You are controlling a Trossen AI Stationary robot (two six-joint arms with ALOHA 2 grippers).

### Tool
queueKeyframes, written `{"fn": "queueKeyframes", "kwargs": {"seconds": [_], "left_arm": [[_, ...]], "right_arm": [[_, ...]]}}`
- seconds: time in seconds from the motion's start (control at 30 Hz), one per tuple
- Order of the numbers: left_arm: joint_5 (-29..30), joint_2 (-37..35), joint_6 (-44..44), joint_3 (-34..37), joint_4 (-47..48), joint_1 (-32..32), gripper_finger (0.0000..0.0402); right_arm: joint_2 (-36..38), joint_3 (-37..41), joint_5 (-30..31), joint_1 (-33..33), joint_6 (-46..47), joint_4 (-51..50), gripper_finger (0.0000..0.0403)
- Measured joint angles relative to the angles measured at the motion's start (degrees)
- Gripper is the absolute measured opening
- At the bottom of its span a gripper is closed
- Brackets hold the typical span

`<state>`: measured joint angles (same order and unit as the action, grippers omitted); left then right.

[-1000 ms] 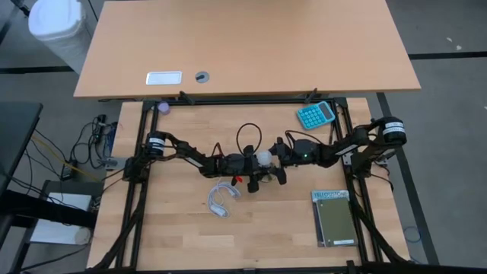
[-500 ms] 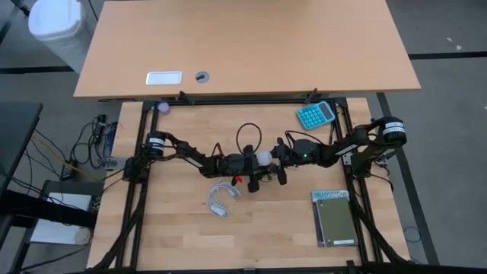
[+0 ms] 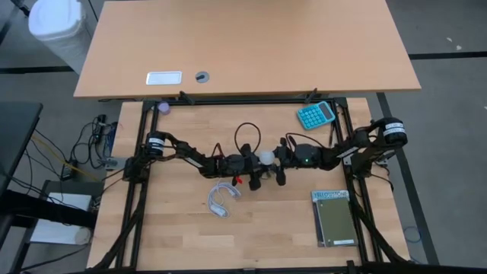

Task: Screw lightbulb
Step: Insert the lightbulb into the socket

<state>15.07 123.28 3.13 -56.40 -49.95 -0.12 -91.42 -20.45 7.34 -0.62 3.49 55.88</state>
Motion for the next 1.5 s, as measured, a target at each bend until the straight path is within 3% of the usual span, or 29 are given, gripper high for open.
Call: {"fn": "queueKeyframes", "kwargs": {"seconds": [0.27, 0.63, 1.07, 1.3, 1.5], "left_arm": [[2.49, 0.00, 3.23, 0.04, -0.01, -0.29, 0.0193], [3.16, 0.00, 2.02, 0.11, -0.15, -1.09, 0.0193], [3.48, 0.00, 2.13, 0.07, 0.40, -1.11, 0.0193], [3.03, 0.01, 2.05, 0.04, 0.42, -1.22, 0.0193], [3.13, 0.02, 2.10, 0.07, 0.47, -1.16, 0.0193]], "right_arm": [[-0.31, 0.00, 8.88, 3.25, 0.42, -0.45, 0.0182], [-0.35, -5.68, 8.25, 3.23, 4.39, -11.14, 0.0182], [-0.20, -5.90, 8.00, 3.58, 5.14, -13.13, 0.0186], [2.41, -5.81, 4.47, 3.51, 4.22, -16.96, 0.0246], [9.12, -5.52, 3.62, 3.14, 4.30, -29.50, 0.0311]]}}
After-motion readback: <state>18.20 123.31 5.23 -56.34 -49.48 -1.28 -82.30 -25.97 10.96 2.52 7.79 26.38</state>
